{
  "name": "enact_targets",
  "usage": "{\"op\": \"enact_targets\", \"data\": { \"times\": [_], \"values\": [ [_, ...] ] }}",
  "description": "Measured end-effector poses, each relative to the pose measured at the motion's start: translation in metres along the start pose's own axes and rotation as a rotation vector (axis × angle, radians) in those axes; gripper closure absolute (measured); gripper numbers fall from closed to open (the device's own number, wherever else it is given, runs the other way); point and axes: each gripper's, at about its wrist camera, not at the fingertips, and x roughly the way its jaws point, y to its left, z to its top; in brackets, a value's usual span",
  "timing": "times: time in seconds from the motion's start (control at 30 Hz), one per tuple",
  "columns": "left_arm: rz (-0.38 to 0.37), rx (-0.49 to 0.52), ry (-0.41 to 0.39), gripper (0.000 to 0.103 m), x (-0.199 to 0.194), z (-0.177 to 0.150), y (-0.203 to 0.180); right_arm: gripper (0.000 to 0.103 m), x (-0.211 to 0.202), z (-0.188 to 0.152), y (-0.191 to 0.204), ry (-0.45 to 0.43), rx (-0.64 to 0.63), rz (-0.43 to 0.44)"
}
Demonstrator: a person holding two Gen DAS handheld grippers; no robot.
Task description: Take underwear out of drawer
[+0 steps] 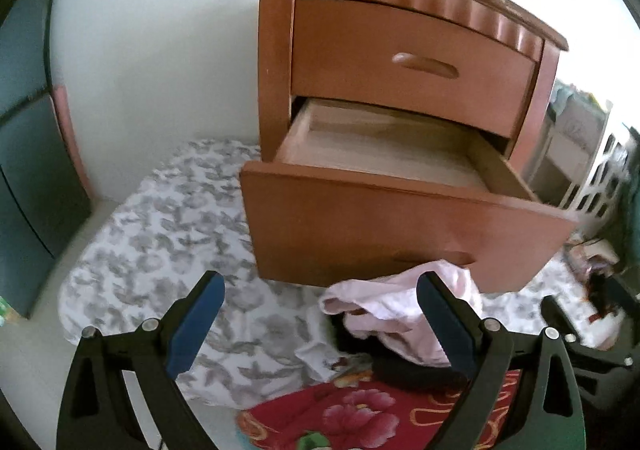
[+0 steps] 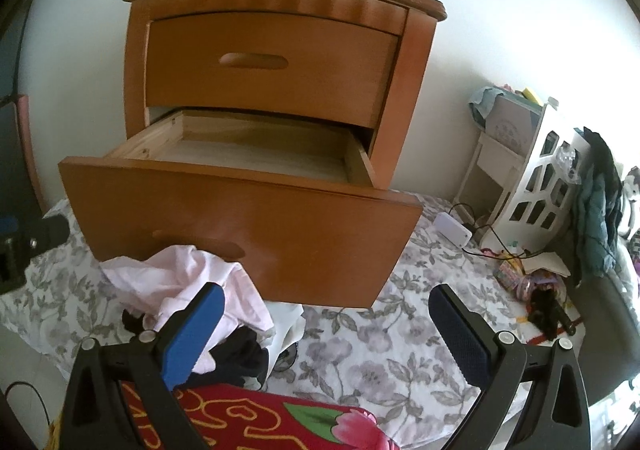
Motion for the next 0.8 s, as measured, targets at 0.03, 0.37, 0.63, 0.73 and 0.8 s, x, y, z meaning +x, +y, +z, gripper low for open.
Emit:
{"op": "enact_targets", "data": {
  "times": [0.03,0.37,0.63,0.73,0.8],
  "values": [
    [0.000,0.001,-0.007,0.006,-0.001,0.000,0.000,0.000,-0.003,0.000,0.001,-0.005,0.000,0.002],
    [0.155,-0.007,0.016,0.006,-0.004,-0.002,-0.001,0.000,-0.016,0.004,-0.003,-0.032,0.015,0.005],
    [0.143,-0.017,0.037,0.006,-0.003,-0.002,0.001,0.000,-0.021,0.005,-0.009,-0.034,0.031,-0.002],
    [0.142,-0.020,0.038,0.006,-0.004,-0.002,0.000,0.000,-0.023,0.006,-0.012,-0.037,0.039,-0.004],
    [0.139,-0.019,0.040,0.006,-0.004,-0.002,0.000,0.000,-0.025,0.006,-0.013,-0.041,0.043,-0.006]
  ]
}}
